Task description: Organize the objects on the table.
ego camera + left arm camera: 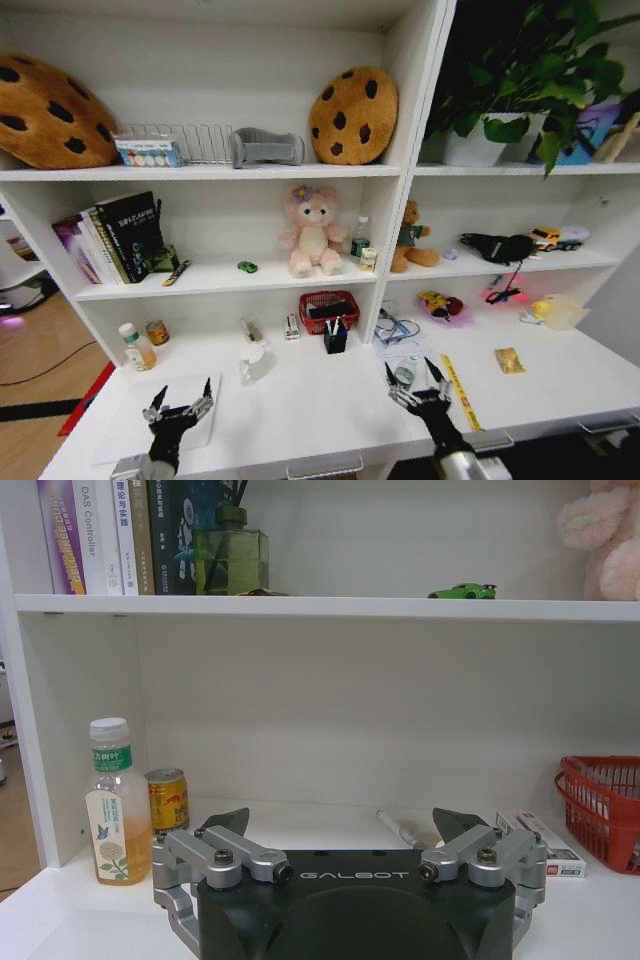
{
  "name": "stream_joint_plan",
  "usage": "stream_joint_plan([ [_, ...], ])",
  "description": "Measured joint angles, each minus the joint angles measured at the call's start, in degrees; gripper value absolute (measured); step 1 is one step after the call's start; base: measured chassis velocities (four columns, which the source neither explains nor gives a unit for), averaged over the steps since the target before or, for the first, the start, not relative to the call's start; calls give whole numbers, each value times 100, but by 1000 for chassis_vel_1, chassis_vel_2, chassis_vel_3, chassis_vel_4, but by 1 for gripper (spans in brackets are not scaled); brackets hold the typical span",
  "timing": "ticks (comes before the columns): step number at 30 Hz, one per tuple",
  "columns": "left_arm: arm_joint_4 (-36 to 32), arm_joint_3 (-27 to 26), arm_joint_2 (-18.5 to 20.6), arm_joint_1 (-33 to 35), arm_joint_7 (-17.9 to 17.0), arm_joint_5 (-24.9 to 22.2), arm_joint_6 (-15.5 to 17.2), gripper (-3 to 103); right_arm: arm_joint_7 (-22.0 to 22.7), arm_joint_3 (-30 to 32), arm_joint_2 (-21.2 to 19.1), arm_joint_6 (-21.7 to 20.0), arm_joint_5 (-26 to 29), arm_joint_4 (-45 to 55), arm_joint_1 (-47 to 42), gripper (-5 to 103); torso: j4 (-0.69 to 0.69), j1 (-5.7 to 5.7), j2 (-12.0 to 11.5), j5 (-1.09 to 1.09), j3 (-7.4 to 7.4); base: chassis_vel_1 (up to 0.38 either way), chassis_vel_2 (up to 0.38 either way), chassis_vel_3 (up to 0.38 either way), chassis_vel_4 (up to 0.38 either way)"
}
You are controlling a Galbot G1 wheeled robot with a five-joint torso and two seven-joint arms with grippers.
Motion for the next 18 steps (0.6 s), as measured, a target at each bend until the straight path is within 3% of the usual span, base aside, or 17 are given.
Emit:
stream_joint_plan([
  [3,-93,-6,-26,26,0,17,0,100,-88,53,175,206,-80,-89,-150,100,2,0,-1,1,1,0,0,0,0],
  [18,-235,-13,-176,101,12,129,2,100,-201,355,91,148,384,104,3,100,2,1,-2,1,1,0,0,0,0],
])
